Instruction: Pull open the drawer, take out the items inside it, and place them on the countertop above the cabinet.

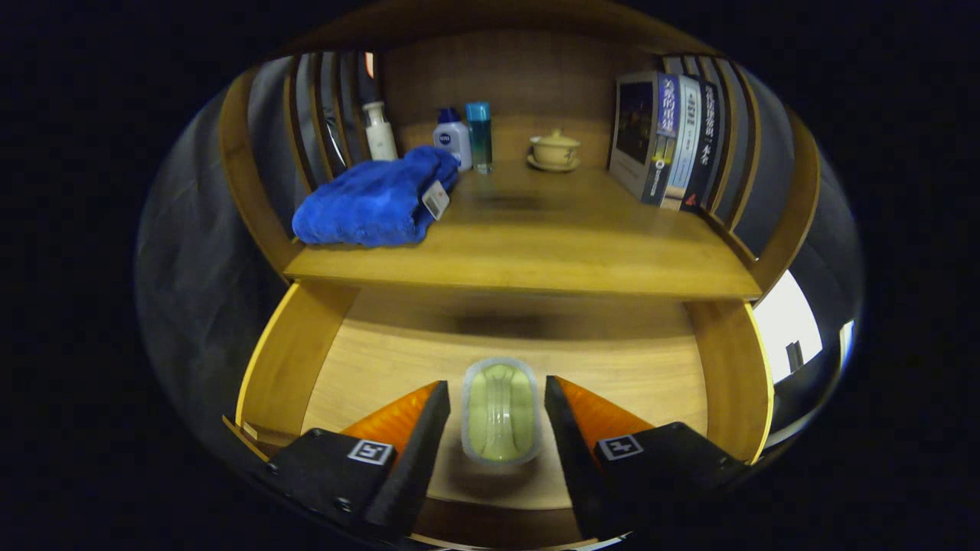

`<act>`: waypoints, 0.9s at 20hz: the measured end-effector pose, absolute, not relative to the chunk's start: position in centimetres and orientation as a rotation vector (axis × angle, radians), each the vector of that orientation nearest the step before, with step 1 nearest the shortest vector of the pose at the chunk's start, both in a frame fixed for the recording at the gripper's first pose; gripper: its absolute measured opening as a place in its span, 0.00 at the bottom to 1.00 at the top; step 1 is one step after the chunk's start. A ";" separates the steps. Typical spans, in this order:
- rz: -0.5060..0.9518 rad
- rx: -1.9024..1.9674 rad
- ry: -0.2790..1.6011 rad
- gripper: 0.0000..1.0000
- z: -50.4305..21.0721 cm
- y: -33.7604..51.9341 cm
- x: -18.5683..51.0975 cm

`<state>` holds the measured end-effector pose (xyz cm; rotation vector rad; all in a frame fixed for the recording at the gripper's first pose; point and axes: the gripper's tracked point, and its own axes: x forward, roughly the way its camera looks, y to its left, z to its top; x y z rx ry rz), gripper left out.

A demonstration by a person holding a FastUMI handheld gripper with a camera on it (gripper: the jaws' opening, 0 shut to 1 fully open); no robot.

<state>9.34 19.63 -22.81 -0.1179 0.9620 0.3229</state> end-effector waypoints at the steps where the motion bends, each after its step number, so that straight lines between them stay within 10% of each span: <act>1: 0.312 -0.121 0.996 0.78 -23.6 19.7 9.4; 18: 0.270 -0.097 1.201 0.26 -25.3 18.2 7.9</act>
